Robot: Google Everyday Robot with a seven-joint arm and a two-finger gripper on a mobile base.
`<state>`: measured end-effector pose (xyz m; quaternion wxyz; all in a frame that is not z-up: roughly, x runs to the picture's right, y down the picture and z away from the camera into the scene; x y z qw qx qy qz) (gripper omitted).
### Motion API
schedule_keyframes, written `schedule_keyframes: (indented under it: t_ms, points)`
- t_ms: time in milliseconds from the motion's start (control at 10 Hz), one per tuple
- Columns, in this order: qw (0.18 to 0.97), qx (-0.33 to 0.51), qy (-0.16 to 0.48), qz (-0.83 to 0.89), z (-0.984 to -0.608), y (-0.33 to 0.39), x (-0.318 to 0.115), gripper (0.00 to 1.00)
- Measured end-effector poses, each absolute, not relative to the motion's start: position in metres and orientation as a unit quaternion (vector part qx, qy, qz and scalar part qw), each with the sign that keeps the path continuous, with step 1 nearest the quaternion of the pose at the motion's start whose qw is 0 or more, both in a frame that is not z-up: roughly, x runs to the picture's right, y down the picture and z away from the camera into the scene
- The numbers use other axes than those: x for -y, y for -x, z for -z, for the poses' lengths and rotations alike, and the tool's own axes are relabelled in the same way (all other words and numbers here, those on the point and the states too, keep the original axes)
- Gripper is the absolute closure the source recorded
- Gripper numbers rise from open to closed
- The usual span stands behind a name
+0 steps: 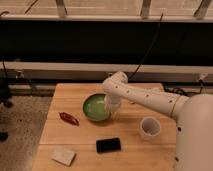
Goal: Drag the ceramic bowl in a circle
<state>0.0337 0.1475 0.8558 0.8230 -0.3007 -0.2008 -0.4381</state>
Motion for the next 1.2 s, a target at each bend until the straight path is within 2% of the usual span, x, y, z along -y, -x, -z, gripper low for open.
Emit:
schedule_keyframes:
  t_ms: [700, 1200]
  points:
    - [0.808, 0.180, 0.304, 0.471, -0.893, -0.012, -0.111, 0.86]
    - [0.844, 0.142, 0.318, 0.408, -0.923, -0.058, -0.077, 0.86]
